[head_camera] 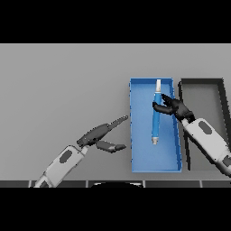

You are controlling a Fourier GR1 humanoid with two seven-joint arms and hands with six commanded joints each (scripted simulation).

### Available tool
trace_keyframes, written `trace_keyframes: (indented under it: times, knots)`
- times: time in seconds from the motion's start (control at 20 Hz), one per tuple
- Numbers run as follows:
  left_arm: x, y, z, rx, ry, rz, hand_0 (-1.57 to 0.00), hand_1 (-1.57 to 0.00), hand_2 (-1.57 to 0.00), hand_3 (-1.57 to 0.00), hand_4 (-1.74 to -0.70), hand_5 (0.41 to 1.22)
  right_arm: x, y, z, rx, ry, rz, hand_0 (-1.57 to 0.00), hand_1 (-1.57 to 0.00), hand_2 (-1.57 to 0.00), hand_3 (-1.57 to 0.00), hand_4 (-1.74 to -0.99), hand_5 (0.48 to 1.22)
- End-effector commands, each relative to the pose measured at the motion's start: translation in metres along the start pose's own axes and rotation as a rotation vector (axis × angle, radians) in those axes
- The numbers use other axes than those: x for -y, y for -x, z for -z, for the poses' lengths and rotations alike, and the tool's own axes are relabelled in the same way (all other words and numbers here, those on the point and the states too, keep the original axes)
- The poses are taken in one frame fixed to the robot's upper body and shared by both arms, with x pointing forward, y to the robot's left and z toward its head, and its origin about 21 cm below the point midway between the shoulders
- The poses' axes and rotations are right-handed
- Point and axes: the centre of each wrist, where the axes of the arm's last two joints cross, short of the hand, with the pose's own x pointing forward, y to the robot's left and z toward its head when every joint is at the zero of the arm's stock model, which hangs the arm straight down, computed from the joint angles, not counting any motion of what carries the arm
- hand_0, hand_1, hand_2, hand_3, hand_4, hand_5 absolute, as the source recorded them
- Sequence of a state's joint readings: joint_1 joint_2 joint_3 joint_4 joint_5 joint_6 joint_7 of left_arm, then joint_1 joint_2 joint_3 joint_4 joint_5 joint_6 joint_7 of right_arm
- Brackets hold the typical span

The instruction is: Pick up the blue pipe and place it into the blue bin.

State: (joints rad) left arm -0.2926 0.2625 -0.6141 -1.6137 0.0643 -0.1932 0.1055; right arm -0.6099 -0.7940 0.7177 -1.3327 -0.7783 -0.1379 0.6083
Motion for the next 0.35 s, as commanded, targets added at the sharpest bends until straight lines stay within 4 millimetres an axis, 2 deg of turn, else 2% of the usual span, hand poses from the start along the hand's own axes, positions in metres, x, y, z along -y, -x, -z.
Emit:
trace_keyframes:
  times: [0.0,0.3]
  knots:
    - [-0.002,-0.001,0.001,0.0,-0.006,0.004,0.0,0.0,0.0,0.0,-0.83,0.471,0.0,0.001,0.001,0.009,0.001,-0.001,-0.03,-0.02,-0.02,-0.01,-1.182,0.789]
    - [-0.003,-0.012,-0.001,0.007,-0.005,0.015,0.0,0.0,0.0,0.0,-0.83,0.474,-0.001,-0.003,0.0,0.021,-0.012,-0.009,-0.02,-0.01,-0.01,-0.01,-1.186,0.769]
